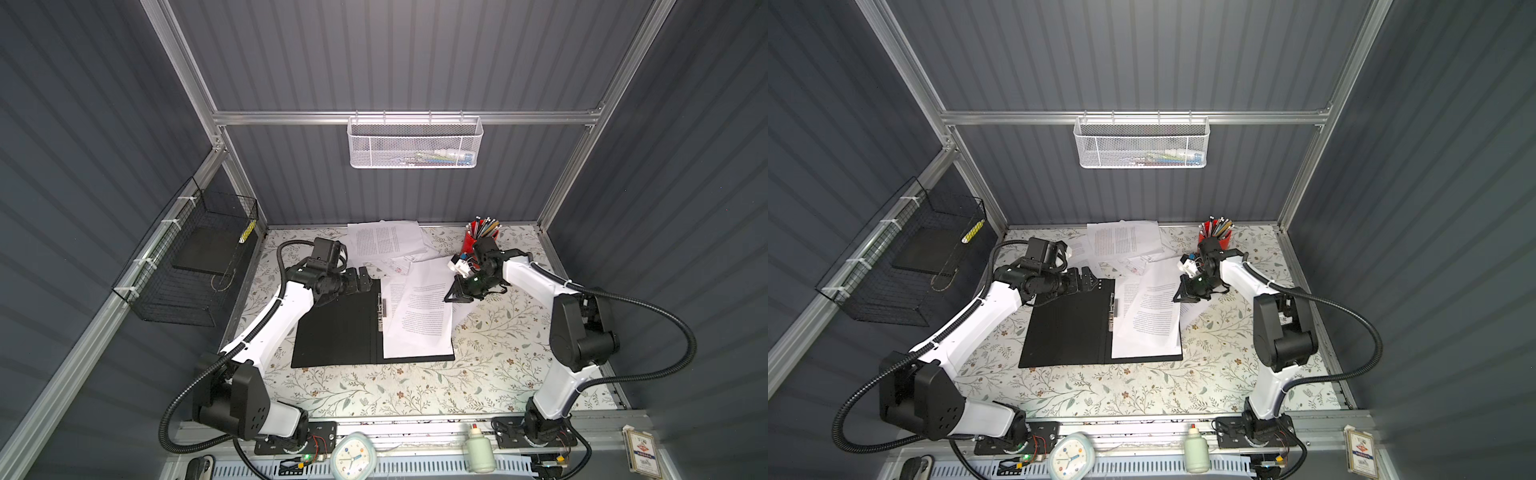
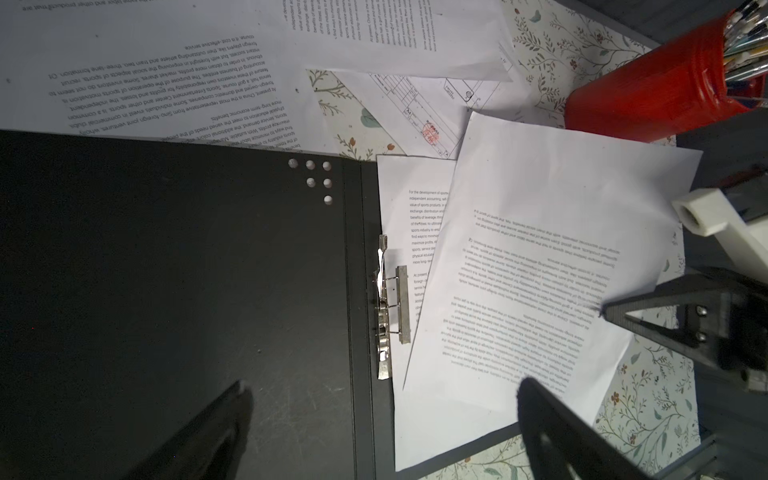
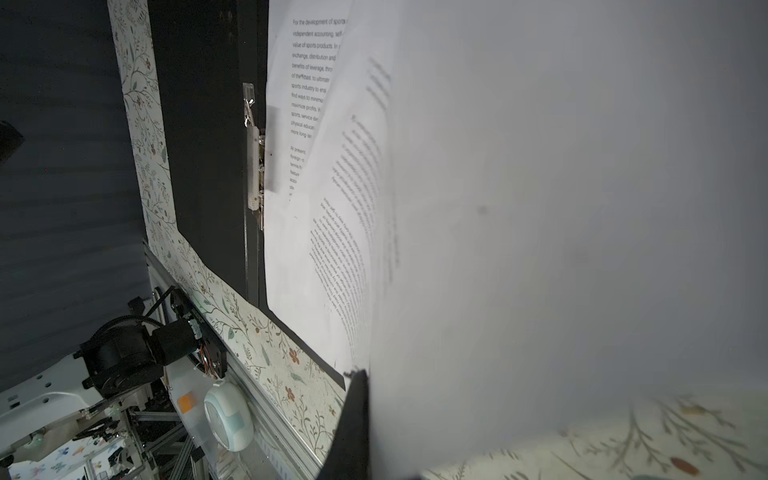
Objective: Put the files into the folder
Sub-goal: 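Slide the sheet under the metal clip with the right gripper and release it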
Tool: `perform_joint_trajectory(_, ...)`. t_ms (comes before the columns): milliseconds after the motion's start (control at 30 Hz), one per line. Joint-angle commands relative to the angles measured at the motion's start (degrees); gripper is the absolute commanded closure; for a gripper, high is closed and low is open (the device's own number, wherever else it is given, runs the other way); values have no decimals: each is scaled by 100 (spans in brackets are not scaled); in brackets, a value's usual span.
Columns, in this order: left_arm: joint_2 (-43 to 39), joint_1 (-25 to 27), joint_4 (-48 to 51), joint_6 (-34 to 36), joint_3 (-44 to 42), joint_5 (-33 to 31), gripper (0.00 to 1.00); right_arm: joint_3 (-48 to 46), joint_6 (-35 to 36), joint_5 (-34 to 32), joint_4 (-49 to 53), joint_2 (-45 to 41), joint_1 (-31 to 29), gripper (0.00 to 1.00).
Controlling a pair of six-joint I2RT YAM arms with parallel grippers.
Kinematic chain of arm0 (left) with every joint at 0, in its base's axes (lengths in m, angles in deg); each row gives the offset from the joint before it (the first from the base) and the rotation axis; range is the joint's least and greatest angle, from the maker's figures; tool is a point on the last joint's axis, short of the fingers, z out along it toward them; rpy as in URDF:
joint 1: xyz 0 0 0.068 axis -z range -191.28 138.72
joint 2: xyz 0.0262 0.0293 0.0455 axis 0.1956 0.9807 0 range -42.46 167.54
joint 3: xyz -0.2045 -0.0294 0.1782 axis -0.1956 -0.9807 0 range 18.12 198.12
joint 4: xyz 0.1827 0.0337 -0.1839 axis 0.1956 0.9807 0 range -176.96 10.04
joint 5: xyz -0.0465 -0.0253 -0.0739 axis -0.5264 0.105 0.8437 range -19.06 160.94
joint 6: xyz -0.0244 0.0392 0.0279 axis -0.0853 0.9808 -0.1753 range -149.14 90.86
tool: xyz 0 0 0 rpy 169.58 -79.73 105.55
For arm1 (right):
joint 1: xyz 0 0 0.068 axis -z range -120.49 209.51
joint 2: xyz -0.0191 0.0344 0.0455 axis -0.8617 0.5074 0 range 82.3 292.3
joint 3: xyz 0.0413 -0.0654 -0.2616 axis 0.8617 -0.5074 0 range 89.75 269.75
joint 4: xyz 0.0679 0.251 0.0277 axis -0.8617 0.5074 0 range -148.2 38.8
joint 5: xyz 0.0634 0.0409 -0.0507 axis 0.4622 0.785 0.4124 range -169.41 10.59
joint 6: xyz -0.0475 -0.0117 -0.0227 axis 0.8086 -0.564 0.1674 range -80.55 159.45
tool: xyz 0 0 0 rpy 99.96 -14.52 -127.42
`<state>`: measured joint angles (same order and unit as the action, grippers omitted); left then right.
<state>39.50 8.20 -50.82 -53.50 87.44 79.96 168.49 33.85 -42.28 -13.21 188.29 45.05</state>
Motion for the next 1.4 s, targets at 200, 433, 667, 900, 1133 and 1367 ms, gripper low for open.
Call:
perform_joint_trajectory(200,11,-41,323,274,144,162,0,522,840,97,1011,338,-73,96)
perform_joint_trajectory(433,90,-41,341,360,131,210,0,487,932,198,1054,416,-244,95)
perform_joint_trajectory(667,35,-41,306,379,5,250,0,658,1004,190,1108,703,-470,94)
perform_joint_trajectory(900,-46,-42,297,379,-90,263,0,841,853,149,1055,850,-477,92)
perform_joint_trajectory(1133,-119,-42,254,353,-177,271,0,1016,841,169,1113,979,-485,91)
perform_joint_trajectory(1367,-101,-42,221,334,-195,302,0,1031,778,211,1066,1036,-505,89)
